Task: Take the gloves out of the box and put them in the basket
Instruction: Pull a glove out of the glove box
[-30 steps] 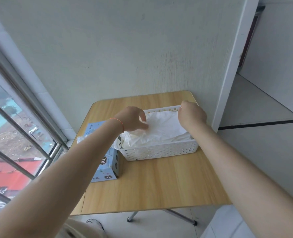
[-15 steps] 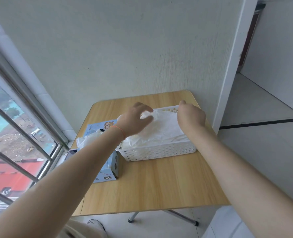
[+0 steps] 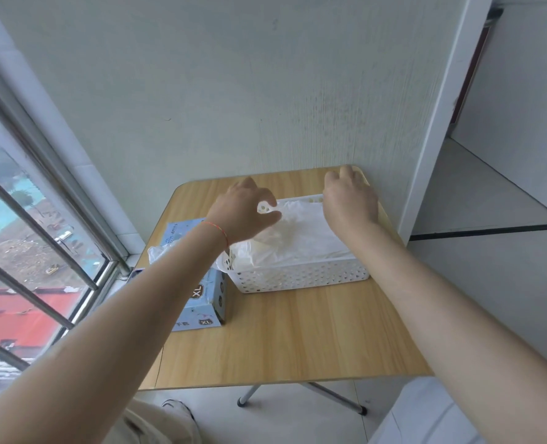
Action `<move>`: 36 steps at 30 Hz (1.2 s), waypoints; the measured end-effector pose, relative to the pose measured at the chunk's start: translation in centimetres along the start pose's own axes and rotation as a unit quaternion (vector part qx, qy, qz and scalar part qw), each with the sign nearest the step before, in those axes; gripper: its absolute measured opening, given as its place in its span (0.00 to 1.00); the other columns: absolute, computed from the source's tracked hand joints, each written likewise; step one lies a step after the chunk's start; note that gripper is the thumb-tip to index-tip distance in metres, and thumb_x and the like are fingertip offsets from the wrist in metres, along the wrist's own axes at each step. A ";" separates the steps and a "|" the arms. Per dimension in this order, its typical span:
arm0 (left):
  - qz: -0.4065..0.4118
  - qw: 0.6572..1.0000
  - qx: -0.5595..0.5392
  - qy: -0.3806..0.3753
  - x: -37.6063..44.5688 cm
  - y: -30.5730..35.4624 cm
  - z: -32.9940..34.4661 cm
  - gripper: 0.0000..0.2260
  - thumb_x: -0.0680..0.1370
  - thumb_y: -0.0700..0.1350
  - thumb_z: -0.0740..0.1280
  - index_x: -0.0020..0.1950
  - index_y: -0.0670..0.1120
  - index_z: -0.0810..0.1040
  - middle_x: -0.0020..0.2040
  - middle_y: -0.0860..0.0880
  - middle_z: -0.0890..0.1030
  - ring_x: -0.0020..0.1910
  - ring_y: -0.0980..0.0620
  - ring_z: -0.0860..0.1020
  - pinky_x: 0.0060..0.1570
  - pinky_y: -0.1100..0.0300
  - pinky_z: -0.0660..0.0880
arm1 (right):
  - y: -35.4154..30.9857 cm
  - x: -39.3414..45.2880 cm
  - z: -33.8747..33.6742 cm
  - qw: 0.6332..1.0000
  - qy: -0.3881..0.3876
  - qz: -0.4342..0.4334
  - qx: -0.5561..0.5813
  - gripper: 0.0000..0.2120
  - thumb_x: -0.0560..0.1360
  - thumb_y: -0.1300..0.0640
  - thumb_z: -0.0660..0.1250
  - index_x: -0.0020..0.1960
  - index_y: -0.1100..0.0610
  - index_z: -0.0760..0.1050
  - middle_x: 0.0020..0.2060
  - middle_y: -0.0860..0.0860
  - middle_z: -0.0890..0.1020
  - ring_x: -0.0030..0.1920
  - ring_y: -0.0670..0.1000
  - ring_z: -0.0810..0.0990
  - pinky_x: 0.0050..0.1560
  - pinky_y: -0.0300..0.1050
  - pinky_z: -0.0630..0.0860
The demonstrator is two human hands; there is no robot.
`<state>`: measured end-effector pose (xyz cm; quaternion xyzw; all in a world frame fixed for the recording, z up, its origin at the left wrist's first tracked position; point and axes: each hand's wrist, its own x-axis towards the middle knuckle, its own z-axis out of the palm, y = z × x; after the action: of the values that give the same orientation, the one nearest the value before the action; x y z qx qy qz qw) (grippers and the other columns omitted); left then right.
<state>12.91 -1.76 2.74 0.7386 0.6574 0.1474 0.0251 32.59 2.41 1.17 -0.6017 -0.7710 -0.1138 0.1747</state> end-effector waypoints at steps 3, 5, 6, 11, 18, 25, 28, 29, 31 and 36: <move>-0.041 0.989 0.020 -0.141 0.2 0.3 -0.9 0.19 0.73 0.59 0.71 0.62 0.56 0.77 0.53 0.52 0.72 0.51 0.49 0.75 0.49 0.57 0.71 | -1.2 -0.1 -0.1 0.987 -0.112 -0.055 0.101 0.13 0.79 0.50 0.61 0.60 0.56 0.72 0.58 0.55 0.72 0.61 0.57 0.70 0.45 0.47 0.67; -0.073 0.968 0.031 -0.236 0.3 0.2 -0.4 0.24 0.71 0.59 0.73 0.65 0.57 0.72 0.56 0.50 0.75 0.49 0.48 0.76 0.50 0.54 0.76 | -1.6 -0.4 0.3 0.973 -0.206 -0.067 0.084 0.29 0.74 0.33 0.59 0.69 0.48 0.69 0.67 0.53 0.68 0.68 0.57 0.64 0.55 0.51 0.68; -0.087 0.962 0.019 -0.258 0.3 -0.1 0.1 0.25 0.71 0.59 0.73 0.65 0.57 0.71 0.56 0.48 0.77 0.46 0.48 0.78 0.49 0.52 0.78 | -1.7 -0.5 0.6 0.967 -0.236 -0.066 0.061 0.36 0.71 0.27 0.58 0.72 0.45 0.65 0.71 0.52 0.65 0.71 0.57 0.61 0.61 0.53 0.66; -0.104 0.957 -0.033 -0.270 -0.4 -0.2 2.2 0.23 0.75 0.52 0.70 0.66 0.55 0.65 0.45 0.47 0.77 0.33 0.48 0.80 0.33 0.58 0.79 | -1.1 -1.2 2.7 0.949 -0.305 -0.045 0.057 0.44 0.64 0.21 0.57 0.76 0.39 0.57 0.78 0.52 0.52 0.77 0.59 0.50 0.72 0.60 0.59; -0.092 0.953 -0.099 -0.272 -0.4 -1.2 0.8 0.25 0.76 0.49 0.70 0.70 0.54 0.65 0.45 0.44 0.82 0.39 0.48 0.84 0.47 0.52 0.82 | -2.5 -0.8 0.8 0.967 -0.249 -0.056 0.015 0.41 0.69 0.25 0.57 0.76 0.45 0.60 0.75 0.56 0.59 0.75 0.60 0.55 0.68 0.57 0.62; -0.157 0.970 -0.175 0.064 -2.7 -7.0 -3.2 0.07 0.76 0.43 0.66 0.49 0.51 0.82 0.41 0.51 0.80 0.28 0.58 0.75 0.30 0.65 0.72 | -9.7 0.1 -1.9 0.970 -0.108 -0.129 0.175 0.12 0.78 0.48 0.60 0.50 0.55 0.76 0.48 0.51 0.76 0.52 0.54 0.75 0.44 0.46 0.71; -0.186 0.966 -0.160 0.080 -4.7 -10.0 -3.6 0.08 0.76 0.42 0.65 0.48 0.48 0.84 0.46 0.51 0.80 0.35 0.54 0.76 0.33 0.66 0.69 | -14.3 -0.6 -1.6 0.948 -0.158 -0.161 0.225 0.09 0.78 0.52 0.60 0.42 0.54 0.75 0.41 0.50 0.78 0.46 0.55 0.78 0.41 0.46 0.72; -0.196 0.965 -0.158 0.075 -5.3 -10.7 -3.7 0.08 0.76 0.42 0.64 0.49 0.48 0.84 0.46 0.51 0.80 0.35 0.55 0.75 0.34 0.64 0.69 | -15.6 -1.0 -1.5 0.946 -0.161 -0.172 0.224 0.10 0.78 0.51 0.60 0.43 0.56 0.76 0.41 0.51 0.79 0.46 0.56 0.79 0.41 0.46 0.72; -0.209 0.962 -0.162 0.069 -6.7 -12.3 -3.7 0.09 0.76 0.42 0.64 0.47 0.49 0.84 0.46 0.51 0.81 0.37 0.54 0.77 0.38 0.62 0.73 | -18.2 -1.8 -1.6 0.942 -0.164 -0.195 0.220 0.15 0.77 0.45 0.63 0.44 0.57 0.77 0.41 0.50 0.79 0.45 0.54 0.78 0.41 0.46 0.70; -0.223 0.956 -0.182 0.063 -8.8 -14.8 -3.5 0.10 0.76 0.42 0.63 0.46 0.47 0.84 0.48 0.48 0.84 0.43 0.48 0.79 0.47 0.55 0.79 | -21.5 -2.7 -1.0 0.942 -0.193 -0.236 0.140 0.11 0.72 0.44 0.67 0.46 0.52 0.74 0.47 0.48 0.77 0.49 0.52 0.76 0.50 0.46 0.69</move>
<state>-3.02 -8.96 1.09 0.5457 0.7675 0.3012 0.1496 12.46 -5.74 1.76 -0.3820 -0.9181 0.0756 0.0737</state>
